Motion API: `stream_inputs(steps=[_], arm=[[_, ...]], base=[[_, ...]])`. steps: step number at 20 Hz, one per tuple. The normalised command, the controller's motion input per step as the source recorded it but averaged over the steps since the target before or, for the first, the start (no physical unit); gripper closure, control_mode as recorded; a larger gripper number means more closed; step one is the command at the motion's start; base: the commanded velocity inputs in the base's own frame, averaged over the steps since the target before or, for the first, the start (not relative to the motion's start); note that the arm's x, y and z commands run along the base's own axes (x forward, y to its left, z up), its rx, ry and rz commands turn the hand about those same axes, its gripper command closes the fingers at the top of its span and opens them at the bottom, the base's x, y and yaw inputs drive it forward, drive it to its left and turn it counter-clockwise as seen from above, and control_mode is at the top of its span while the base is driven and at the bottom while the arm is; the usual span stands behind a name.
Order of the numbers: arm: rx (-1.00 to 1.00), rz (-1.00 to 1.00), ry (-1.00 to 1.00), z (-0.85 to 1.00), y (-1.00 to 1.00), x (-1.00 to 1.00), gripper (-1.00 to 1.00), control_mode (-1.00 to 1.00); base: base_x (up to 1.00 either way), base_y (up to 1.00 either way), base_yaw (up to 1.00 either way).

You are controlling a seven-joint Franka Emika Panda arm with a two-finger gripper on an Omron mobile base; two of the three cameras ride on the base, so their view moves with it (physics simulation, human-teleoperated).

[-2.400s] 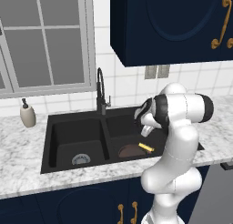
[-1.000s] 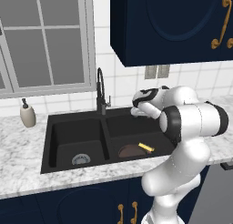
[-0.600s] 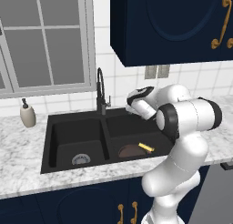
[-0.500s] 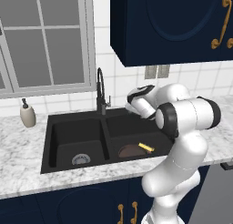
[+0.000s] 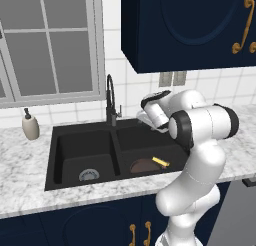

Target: Pick the pan and sponge and place them into the sink. Then turn on the water.

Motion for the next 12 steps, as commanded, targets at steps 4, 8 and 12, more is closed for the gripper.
stream_inputs(steps=[4,8,12], arm=[[0.04,0.0,0.0,0.2,0.16,0.14,-1.0,-1.0],[0.01,0.0,0.0,0.14,0.18,0.14,-1.0,-1.0],[0.0,0.0,0.0,0.11,0.16,0.24,-1.0,-1.0]], base=[[0.0,0.0,0.0],[0.0,0.0,0.0],[0.0,0.0,0.0]])
